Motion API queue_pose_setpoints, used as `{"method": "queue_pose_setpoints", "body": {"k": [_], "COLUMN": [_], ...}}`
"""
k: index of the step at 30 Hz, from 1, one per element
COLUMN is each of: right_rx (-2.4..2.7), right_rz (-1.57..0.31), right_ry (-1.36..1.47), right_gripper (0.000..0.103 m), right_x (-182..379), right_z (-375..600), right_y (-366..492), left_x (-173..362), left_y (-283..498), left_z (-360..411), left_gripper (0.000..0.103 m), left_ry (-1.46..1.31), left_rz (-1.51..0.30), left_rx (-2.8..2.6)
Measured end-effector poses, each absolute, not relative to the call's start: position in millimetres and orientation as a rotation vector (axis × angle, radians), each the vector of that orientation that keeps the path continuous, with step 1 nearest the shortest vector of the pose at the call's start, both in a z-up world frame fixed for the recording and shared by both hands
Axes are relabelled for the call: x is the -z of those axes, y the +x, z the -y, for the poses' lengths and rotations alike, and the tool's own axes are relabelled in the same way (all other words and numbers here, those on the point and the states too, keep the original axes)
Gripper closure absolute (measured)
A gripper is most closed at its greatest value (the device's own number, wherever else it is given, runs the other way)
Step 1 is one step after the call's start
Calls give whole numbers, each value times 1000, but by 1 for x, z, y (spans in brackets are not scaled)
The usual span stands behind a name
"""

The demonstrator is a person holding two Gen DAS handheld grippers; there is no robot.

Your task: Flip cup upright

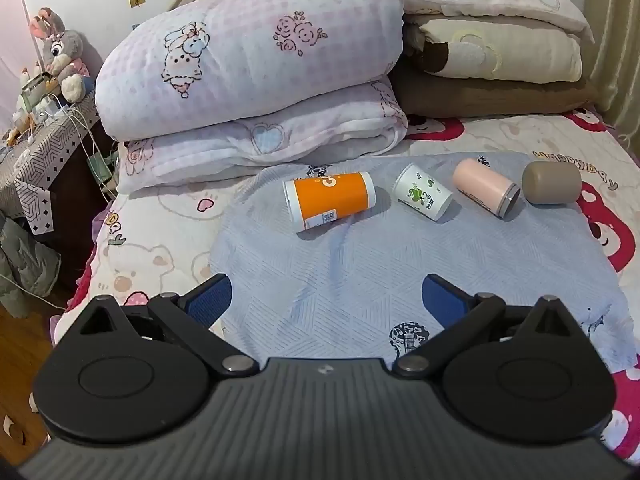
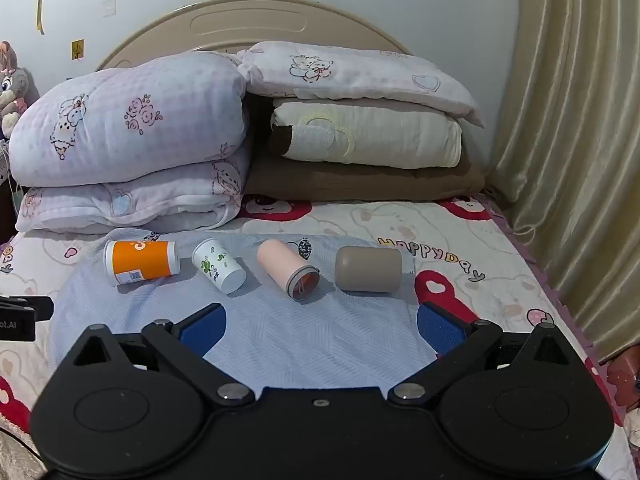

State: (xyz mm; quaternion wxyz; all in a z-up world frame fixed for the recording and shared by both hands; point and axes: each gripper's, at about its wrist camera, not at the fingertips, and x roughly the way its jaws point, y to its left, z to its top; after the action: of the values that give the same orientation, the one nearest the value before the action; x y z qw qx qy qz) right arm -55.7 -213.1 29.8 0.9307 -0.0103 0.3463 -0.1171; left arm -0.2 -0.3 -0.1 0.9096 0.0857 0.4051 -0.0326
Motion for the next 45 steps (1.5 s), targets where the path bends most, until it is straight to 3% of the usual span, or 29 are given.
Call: {"method": "queue_pose_setpoints", "body": {"k": [45], "right_rx": [286], "right_rz": [-723], "right_ry": [-31], "right_gripper": [0], "right_x": [-24], "right_z": [223], "right_y": [-55], "left_x": [-14], "left_y": [-4], "left_z": [-12], "left_gripper": [0], "left_ry": [108], "left_rz": [-803], "left_rx": [135]}}
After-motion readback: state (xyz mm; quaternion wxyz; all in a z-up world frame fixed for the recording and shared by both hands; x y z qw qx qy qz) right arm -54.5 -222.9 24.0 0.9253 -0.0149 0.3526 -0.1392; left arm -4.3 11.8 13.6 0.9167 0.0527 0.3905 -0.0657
